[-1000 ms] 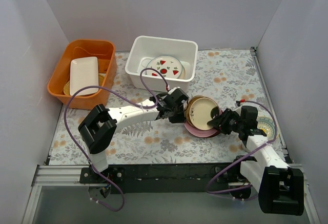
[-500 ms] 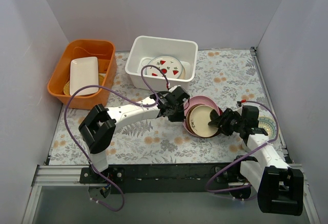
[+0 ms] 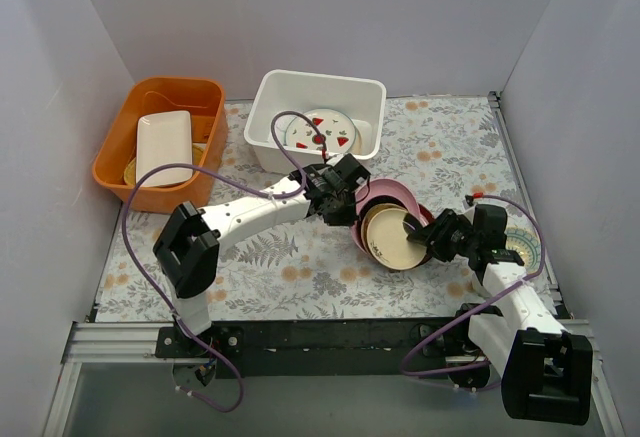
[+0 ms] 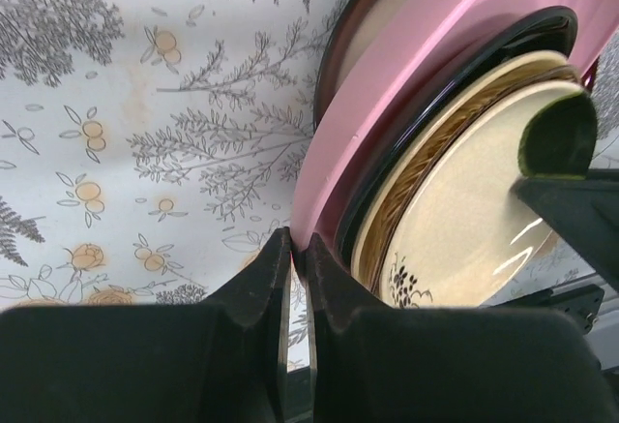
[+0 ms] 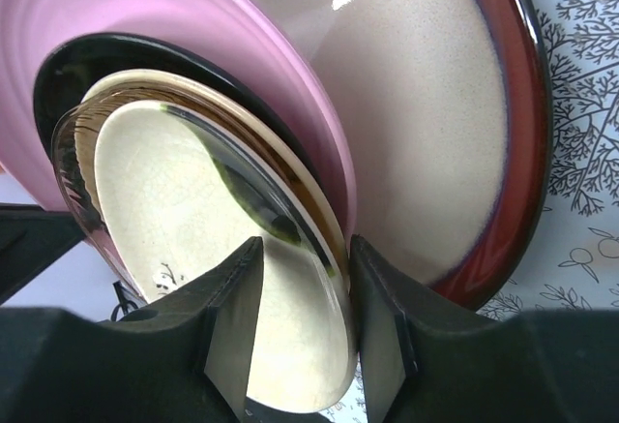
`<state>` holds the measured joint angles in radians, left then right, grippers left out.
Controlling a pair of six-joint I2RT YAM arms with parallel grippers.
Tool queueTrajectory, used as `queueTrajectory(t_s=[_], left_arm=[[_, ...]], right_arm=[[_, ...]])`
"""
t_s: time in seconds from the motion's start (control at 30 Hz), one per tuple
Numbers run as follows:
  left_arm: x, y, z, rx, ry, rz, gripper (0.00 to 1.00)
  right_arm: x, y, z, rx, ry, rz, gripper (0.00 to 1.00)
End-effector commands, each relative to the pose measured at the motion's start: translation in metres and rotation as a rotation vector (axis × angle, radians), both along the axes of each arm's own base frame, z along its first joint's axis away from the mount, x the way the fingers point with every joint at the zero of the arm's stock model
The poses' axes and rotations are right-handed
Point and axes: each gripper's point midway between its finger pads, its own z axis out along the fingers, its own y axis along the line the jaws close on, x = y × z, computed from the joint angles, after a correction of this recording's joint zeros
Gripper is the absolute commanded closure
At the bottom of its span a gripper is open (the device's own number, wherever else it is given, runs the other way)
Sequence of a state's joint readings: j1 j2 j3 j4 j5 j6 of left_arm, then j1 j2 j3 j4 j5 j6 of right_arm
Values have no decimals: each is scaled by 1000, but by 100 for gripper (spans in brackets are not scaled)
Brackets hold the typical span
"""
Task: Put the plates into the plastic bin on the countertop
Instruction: Pick up the plate at the center of the board.
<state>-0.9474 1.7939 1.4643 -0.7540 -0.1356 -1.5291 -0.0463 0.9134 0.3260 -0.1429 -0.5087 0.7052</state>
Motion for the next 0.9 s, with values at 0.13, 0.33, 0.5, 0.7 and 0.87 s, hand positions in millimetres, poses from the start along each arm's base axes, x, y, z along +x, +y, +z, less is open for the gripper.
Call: queueTrajectory(t_s=[0.13,0.33,0.5,0.7,0.87], left_arm=[[33,-27,47,-71,-104,2,100],[43,-36,52,-51,-120,-23,100],[46,-29,41,19,-132,-37,100],[56,-13,32,128,-200,-78,100],[65,-4,37,181,-270,-89,100]], right_arm=[[10,1,11,30,-50,-9,52],[11,-1,10,25,-43,-26,51],[11,-3,8,23,-33,-31,51],[9,-4,2,21,-20,-36,51],[9,-4,1,25,-17,-35,51]])
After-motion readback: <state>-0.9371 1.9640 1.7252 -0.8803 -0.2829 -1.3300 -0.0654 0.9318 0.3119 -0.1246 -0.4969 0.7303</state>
